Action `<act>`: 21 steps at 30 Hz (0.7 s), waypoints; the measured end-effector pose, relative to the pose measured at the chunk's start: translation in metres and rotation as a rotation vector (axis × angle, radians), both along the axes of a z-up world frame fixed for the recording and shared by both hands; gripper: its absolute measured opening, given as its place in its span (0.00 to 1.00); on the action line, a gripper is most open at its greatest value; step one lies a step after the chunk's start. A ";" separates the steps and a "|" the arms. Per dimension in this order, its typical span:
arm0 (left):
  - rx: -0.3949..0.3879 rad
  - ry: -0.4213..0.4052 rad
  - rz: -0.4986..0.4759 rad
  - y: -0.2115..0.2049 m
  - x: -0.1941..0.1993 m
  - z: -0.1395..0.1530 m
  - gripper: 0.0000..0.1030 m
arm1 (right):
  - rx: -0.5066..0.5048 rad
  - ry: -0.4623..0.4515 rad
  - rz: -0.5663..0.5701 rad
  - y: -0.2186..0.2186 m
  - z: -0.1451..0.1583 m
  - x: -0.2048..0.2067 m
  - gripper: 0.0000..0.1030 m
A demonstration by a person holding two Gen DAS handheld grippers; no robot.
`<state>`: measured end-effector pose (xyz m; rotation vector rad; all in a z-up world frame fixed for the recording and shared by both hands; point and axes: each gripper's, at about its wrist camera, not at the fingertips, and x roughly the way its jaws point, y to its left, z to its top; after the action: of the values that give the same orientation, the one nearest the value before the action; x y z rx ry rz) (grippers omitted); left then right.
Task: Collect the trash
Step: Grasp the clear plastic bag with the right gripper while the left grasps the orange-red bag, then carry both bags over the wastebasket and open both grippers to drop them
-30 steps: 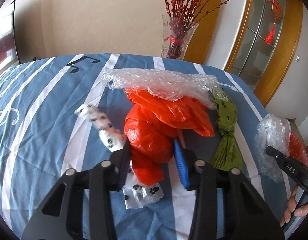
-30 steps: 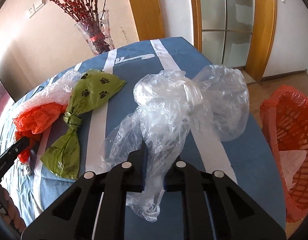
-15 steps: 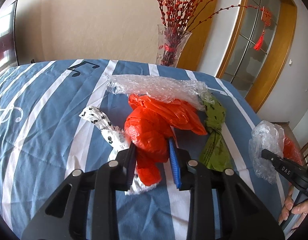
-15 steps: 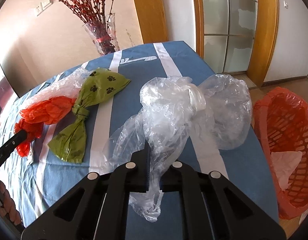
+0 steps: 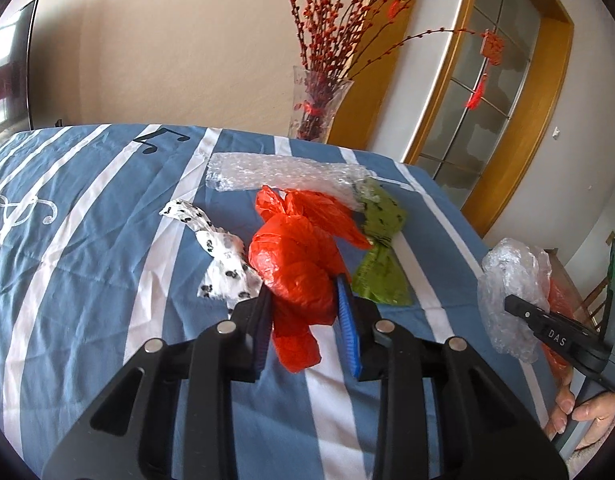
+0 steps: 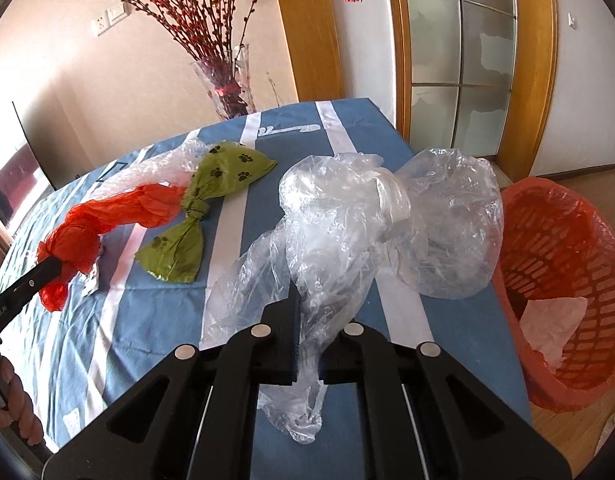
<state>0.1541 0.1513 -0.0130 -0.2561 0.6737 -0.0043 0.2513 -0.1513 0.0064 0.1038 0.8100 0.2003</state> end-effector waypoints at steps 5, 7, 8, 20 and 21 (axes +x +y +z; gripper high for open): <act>-0.004 -0.017 -0.028 -0.012 -0.012 0.007 0.30 | 0.001 -0.025 -0.001 -0.006 0.009 -0.015 0.06; -0.006 -0.023 -0.040 -0.019 -0.016 0.010 0.30 | 0.002 -0.034 -0.002 -0.010 0.012 -0.019 0.06; -0.008 -0.027 -0.050 -0.023 -0.017 0.012 0.30 | 0.002 -0.039 -0.004 -0.012 0.014 -0.021 0.06; -0.027 -0.052 -0.163 -0.077 -0.017 0.025 0.30 | 0.004 -0.072 -0.048 -0.036 0.022 -0.039 0.06; -0.027 -0.052 -0.174 -0.082 -0.017 0.025 0.30 | 0.004 -0.073 -0.052 -0.038 0.022 -0.040 0.06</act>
<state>0.1371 0.0692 0.0118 -0.2219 0.6429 -0.1865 0.2117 -0.1898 0.0286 0.1203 0.7332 0.1559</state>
